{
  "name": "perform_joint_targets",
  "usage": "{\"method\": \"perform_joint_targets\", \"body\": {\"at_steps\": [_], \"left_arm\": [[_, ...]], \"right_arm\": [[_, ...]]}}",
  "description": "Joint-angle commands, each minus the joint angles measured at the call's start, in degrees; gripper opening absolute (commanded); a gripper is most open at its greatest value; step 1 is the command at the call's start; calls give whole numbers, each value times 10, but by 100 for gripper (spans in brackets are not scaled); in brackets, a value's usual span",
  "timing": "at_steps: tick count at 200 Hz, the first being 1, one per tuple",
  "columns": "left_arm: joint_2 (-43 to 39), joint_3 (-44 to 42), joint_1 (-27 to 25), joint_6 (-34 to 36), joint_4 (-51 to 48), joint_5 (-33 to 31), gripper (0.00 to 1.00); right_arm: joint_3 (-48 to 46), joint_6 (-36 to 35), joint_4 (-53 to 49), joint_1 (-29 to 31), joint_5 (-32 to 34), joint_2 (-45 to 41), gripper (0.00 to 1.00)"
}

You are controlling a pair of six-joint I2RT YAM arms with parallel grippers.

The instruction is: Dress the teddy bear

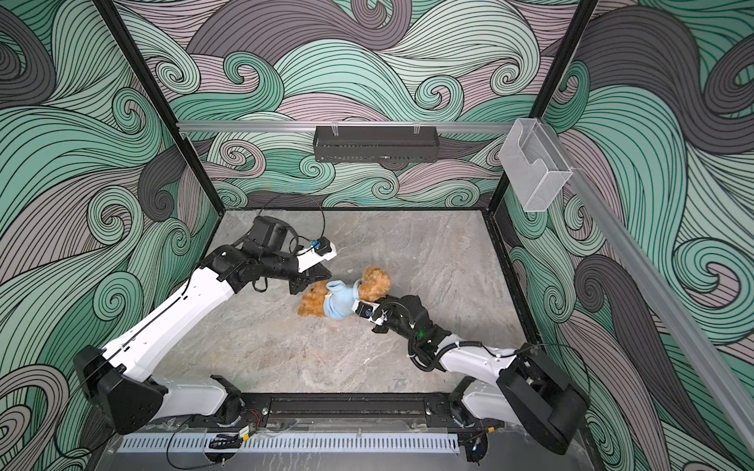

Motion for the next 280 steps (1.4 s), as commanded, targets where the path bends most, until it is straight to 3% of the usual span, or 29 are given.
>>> {"method": "perform_joint_targets", "body": {"at_steps": [1,30,90,168,212,239,280], "left_arm": [[31,40,-2,64,-110,-1,5],[55,48,-10,102,-134,43,3],[66,54,-26,133,-142,48,0],[49,28,-57,180,-113,-29,0],[79,34,-62,174,-121,-37,0],[93,44,-60,126,-119,-72,3],[105,49,-54,118,-110,-24,9]], "right_arm": [[-4,-39,22,16,30,-26,20],[-2,-40,5,25,37,-40,20],[3,-36,-6,30,41,-44,20],[2,-28,-4,30,39,-44,20],[1,-20,5,30,37,-50,20],[0,-13,7,30,32,-51,19],[1,-8,13,31,27,-49,19]]}}
